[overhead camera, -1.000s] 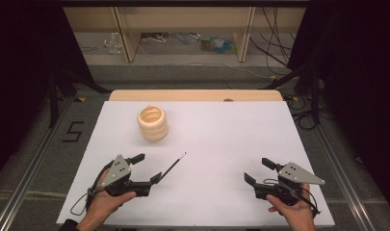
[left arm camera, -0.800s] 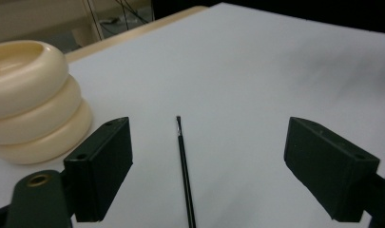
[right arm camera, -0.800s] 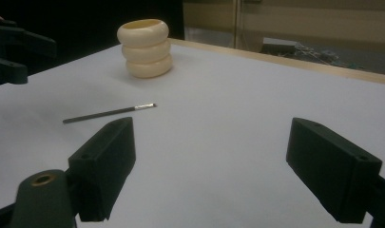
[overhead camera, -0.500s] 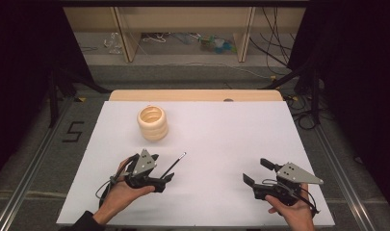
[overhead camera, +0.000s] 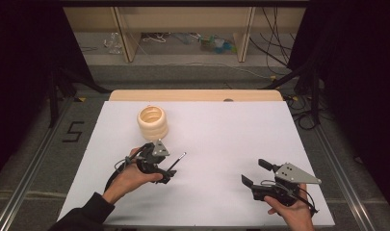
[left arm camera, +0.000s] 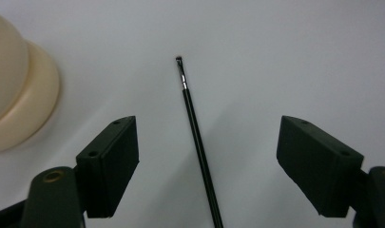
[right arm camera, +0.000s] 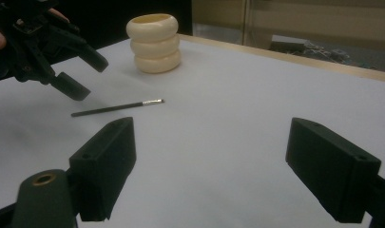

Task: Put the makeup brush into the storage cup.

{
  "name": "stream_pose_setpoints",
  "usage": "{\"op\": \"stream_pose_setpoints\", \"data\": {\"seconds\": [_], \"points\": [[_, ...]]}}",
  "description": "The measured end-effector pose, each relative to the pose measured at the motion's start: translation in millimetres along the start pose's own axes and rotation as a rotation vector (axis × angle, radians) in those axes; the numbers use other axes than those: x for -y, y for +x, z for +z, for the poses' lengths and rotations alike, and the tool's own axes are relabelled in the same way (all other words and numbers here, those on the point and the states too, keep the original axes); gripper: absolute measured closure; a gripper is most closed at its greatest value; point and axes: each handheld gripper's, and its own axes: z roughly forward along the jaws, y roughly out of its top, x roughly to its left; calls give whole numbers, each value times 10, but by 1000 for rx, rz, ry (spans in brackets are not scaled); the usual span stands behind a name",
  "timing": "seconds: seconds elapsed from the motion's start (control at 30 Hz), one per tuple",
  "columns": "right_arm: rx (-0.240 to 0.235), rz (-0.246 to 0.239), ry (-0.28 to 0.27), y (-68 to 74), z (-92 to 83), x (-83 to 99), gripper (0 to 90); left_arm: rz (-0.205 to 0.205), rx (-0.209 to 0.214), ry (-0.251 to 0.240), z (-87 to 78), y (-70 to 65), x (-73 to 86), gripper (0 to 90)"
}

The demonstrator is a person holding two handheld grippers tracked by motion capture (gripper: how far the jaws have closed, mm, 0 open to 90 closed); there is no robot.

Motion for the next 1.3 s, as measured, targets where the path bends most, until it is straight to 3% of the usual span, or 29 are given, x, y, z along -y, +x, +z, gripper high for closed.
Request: {"op": "stream_pose_setpoints", "data": {"seconds": [0.23, 0.4, 0.6, 0.7, 0.87, 0.9, 0.93, 1.03, 1.1, 1.17, 1.2, 1.3], "points": [[-5, -5, 1, 5, 5, 0, 182, 36, 7, 97, 145, -5, -112, 254], [-7, -11, 2, 6, 10, -2, 182, 74, -20, 158, 211, 9, -236, 260], [0, -20, 40, 5, -19, -11, 182, 86, 11, 241, 317, 52, -309, 279], [-18, -7, 6, 4, 21, 6, 182, 94, 2, 254, 378, 83, -324, 309], [-14, -15, 22, 1, 11, 1, 182, 97, 5, 279, 423, 110, -324, 368], [-11, -17, 25, -1, 9, 1, 182, 64, 20, 288, 429, 93, -308, 373], [-17, -14, 23, -2, 13, 4, 182, 64, 23, 292, 429, 93, -307, 394], [-17, -13, 24, 3, 14, 3, 182, 75, 22, 306, 439, 84, -304, 434], [-24, -11, 11, 11, 25, 4, 182, 109, 30, 325, 440, 80, -299, 473], [-24, -14, 12, 14, 26, 4, 182, 102, 28, 321, 454, 68, -295, 494], [-10, -27, 47, 7, -2, -7, 182, 115, 31, 328, 455, 76, -298, 511], [-13, -22, 26, 15, 23, 4, 182, 100, 33, 329, 469, 79, -303, 529]]}}
